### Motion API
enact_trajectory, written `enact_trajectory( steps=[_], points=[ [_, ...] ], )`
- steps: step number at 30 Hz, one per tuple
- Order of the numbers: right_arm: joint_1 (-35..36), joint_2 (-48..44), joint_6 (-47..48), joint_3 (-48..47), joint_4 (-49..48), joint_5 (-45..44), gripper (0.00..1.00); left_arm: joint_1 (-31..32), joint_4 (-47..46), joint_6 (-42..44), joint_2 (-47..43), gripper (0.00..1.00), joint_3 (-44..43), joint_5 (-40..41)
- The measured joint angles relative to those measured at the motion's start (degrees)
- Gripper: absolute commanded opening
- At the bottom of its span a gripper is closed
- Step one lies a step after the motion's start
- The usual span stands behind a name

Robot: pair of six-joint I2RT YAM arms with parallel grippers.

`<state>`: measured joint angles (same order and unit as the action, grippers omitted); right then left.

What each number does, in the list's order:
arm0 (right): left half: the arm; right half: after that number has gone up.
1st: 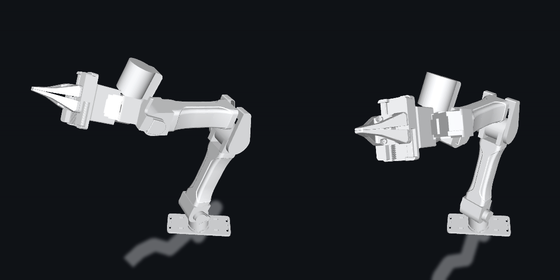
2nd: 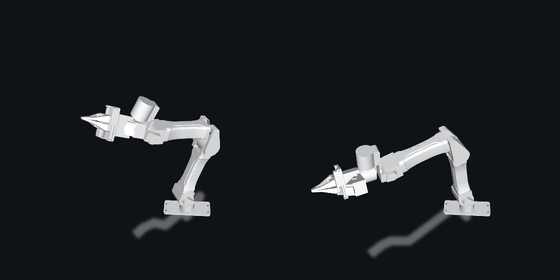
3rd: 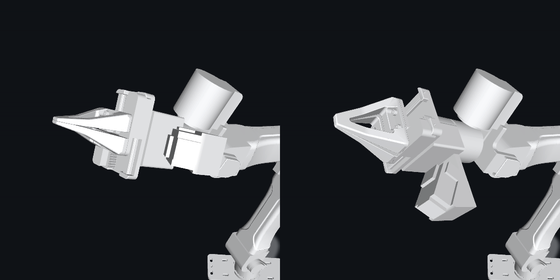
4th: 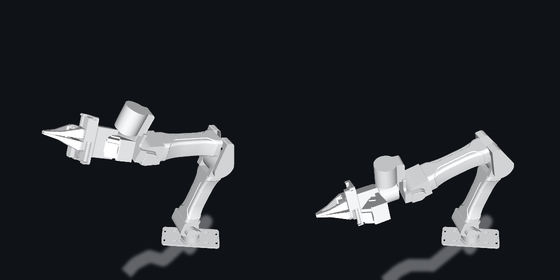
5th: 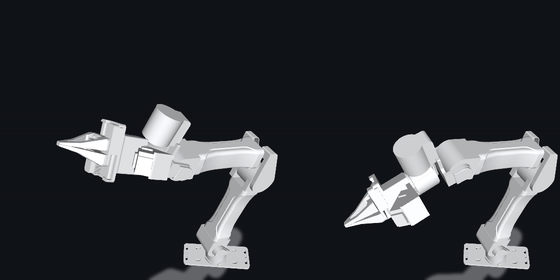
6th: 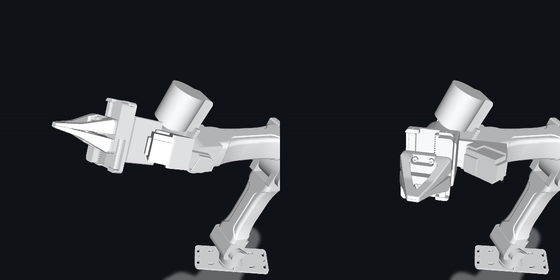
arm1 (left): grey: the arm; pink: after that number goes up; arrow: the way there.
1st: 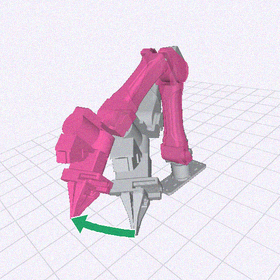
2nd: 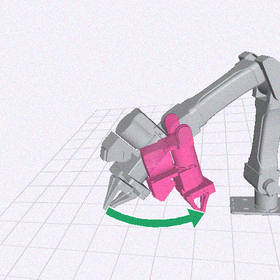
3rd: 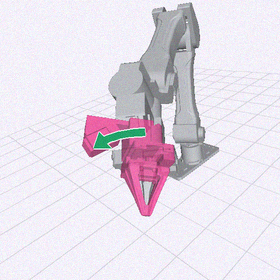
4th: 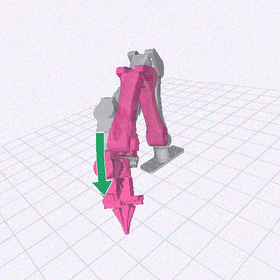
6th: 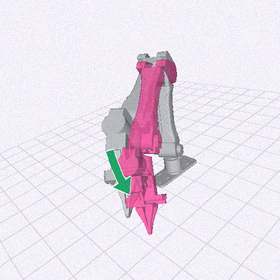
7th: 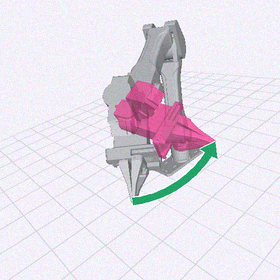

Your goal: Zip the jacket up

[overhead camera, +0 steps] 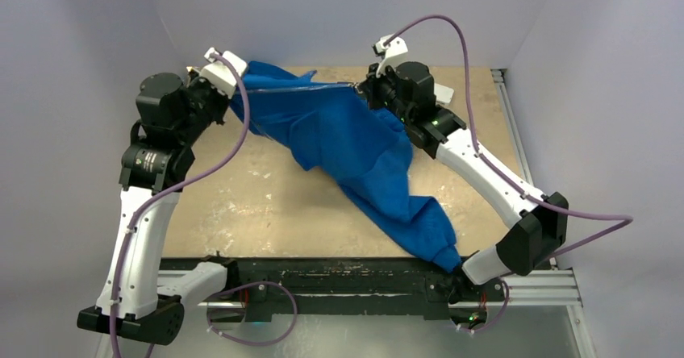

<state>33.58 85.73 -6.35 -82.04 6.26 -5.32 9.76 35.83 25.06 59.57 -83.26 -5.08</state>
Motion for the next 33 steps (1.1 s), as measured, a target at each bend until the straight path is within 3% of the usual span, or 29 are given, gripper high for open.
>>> enact_trajectory(
  steps=[7,15,23,28,33],
  points=[
    [-0.1,-3.5,1.4,-2.8,2.0,-4.9,0.00,0.0,-2.4,5.8,4.1,0.00,-10.1,5.4],
    [-0.3,-6.7,4.2,-7.3,3.0,-12.2,0.00,0.0,-7.0,9.7,8.7,0.00,-13.4,7.1],
    [-8.2,5.1,5.9,-20.3,5.8,-14.8,0.00,-0.7,-11.8,14.2,16.5,0.00,-18.8,7.2],
    [-11.0,5.2,5.7,-18.3,7.0,-13.9,0.00,-8.3,-14.0,16.8,16.7,0.00,-17.3,4.8],
    [-10.7,-1.4,3.9,-10.3,6.6,-12.1,0.00,-18.1,-16.1,16.7,17.2,0.00,-15.5,1.5]
  ],
)
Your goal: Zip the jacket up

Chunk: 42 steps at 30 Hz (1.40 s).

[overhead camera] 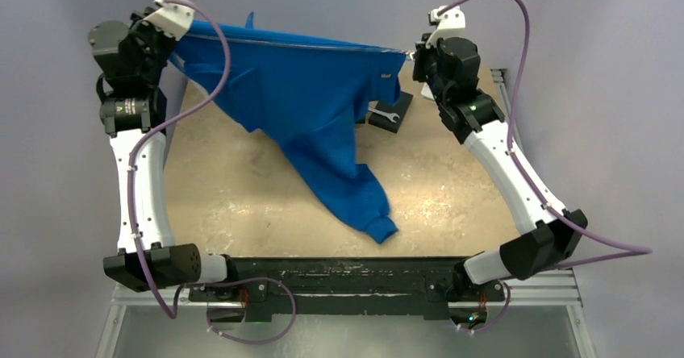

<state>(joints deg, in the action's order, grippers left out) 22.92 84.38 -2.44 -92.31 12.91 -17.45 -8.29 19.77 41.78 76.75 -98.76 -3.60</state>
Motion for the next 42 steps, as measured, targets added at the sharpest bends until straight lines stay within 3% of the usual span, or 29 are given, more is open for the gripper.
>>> enact_trajectory(
  steps=[4,15,23,27,31,33,38,42],
  points=[
    [-0.2,-2.3,-1.7,3.8,0.0,0.7,0.00,-5.9,-1.0,-2.8,2.8,0.00,-1.3,-4.0],
    [-2.4,0.1,-2.4,3.2,0.3,1.6,0.00,-8.3,-1.4,-8.3,0.4,0.00,2.9,-14.6],
    [-4.5,5.0,-0.5,-8.2,1.0,1.0,0.00,-10.2,-1.9,-21.4,0.0,0.00,0.0,-25.4],
    [-5.1,1.6,2.5,-10.7,-3.7,0.4,0.00,-10.2,-8.3,-29.1,0.6,0.00,-4.2,-27.2],
    [-6.3,0.3,4.3,-20.9,-6.9,0.1,0.00,-10.5,-16.0,-33.1,0.2,0.00,-6.4,-26.8],
    [-6.4,-0.9,4.5,-23.5,-8.5,0.0,0.00,-10.6,-17.2,-34.0,-0.4,0.09,-5.9,-27.8],
    [-6.4,-6.9,3.4,-11.6,-10.6,0.0,0.00,-8.5,-10.1,-31.8,-3.1,0.18,2.8,-31.3],
    [-6.4,-6.1,0.9,-0.7,-10.1,0.6,0.10,-1.2,-1.8,-26.1,-3.9,0.06,16.8,-31.9]
  ],
)
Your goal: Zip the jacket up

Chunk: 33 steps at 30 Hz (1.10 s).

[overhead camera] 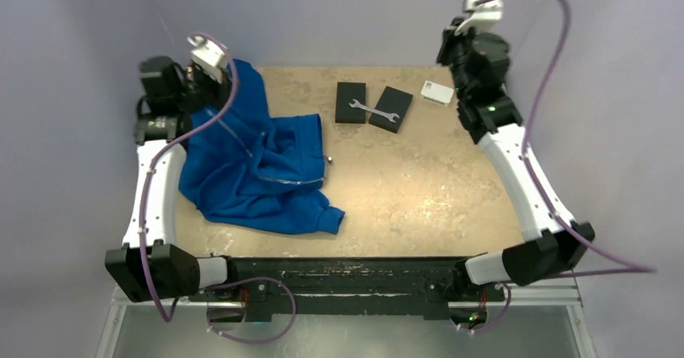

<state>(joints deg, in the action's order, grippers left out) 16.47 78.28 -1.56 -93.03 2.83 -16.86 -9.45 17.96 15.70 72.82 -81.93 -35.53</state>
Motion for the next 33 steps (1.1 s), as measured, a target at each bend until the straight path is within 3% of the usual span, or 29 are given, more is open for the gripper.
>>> enact_trajectory(
  steps=[3,4,5,6,7,8,9,13,17,25,28,33],
  points=[
    [0.0,3.2,-2.2,8.2,2.0,1.2,0.23,4.5,5.2,0.7,1.6,0.02,6.9,-0.4],
    [0.0,3.7,-2.8,10.6,3.0,1.6,0.33,6.0,6.5,0.8,2.4,0.08,7.6,-0.3],
    [0.0,4.0,-3.4,13.3,3.8,2.0,0.42,7.7,7.1,0.8,3.0,0.26,7.6,0.0],
    [0.0,4.0,-3.9,15.0,4.6,2.5,0.50,9.9,7.1,0.9,3.5,0.51,7.1,0.5],
    [0.0,3.8,-4.4,16.4,5.4,3.0,0.64,11.8,7.4,1.1,4.0,0.69,6.0,0.9],
    [0.0,3.5,-4.8,17.3,5.6,3.3,0.80,14.5,7.8,1.1,4.9,0.82,3.8,1.6],
    [0.0,3.2,-5.3,17.7,5.7,3.9,0.96,17.5,8.0,0.6,6.4,0.88,0.3,2.4],
    [0.0,0.6,-6.0,19.1,4.3,6.0,0.99,23.2,8.2,-0.2,10.6,0.95,-8.1,6.5],
    [0.0,-3.1,-6.0,25.3,-0.2,5.9,0.99,22.9,8.1,-0.1,13.5,0.97,-6.7,15.5],
    [-1.1,-6.0,-7.8,49.5,-14.6,-5.3,0.99,12.7,-4.8,-4.0,13.8,0.99,22.1,23.7],
    [-2.2,-4.6,-7.9,57.8,-19.9,-9.6,0.99,11.7,-15.0,-5.1,13.8,0.99,32.7,26.2],
    [-4.7,-1.1,-8.2,64.0,-30.5,-12.6,0.99,11.7,-34.3,-7.9,13.5,0.99,44.6,27.1]
  ],
)
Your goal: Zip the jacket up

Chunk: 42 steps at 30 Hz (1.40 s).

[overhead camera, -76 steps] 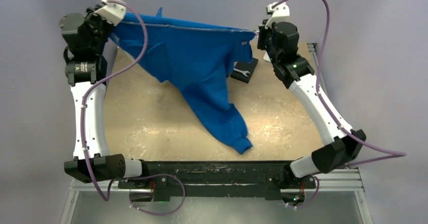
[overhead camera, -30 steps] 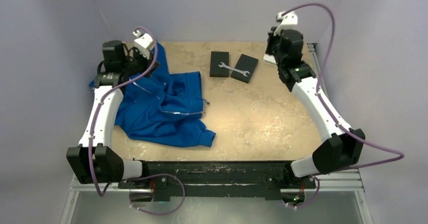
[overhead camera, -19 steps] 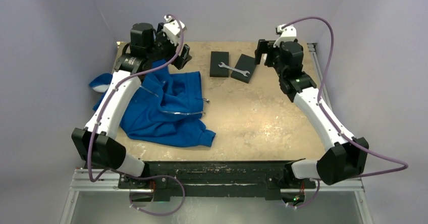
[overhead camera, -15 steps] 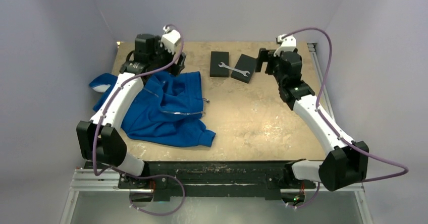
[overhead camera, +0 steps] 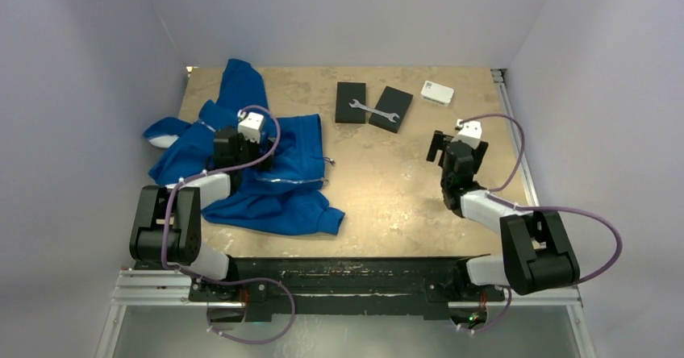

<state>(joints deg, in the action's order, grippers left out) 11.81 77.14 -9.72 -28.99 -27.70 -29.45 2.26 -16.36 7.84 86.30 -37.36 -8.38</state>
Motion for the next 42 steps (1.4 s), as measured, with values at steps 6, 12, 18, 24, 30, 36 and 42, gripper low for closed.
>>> enact_trajectory(
  steps=[6,12,18,24,30,36,42],
  points=[
    [-2.6,-1.7,2.0,9.0,-19.6,0.2,0.99,-0.1,-21.6,-2.4,2.1,0.99,9.7,0.8],
    [-3.2,3.8,4.3,11.3,-36.9,0.9,0.99,-0.5,-39.0,-4.2,5.3,0.99,16.4,1.0],
    [-3.2,11.3,6.9,14.8,-49.8,4.4,0.99,-1.4,-62.0,-5.9,9.1,0.99,30.6,2.9],
    [-4.6,14.3,7.6,15.7,-53.3,6.6,0.99,-1.5,-64.4,-7.1,9.5,0.99,30.1,4.5],
    [-6.5,13.8,6.7,14.5,-54.6,8.2,0.99,-0.9,-58.2,-7.3,9.3,0.99,22.1,7.0],
    [-6.5,13.8,6.7,14.5,-55.6,8.2,0.99,-0.7,-58.3,-7.3,9.3,0.99,24.2,8.4],
    [-6.5,13.8,6.7,14.5,-56.0,8.2,0.99,-0.7,-55.8,-7.5,9.3,0.99,22.7,8.9]
  ],
)
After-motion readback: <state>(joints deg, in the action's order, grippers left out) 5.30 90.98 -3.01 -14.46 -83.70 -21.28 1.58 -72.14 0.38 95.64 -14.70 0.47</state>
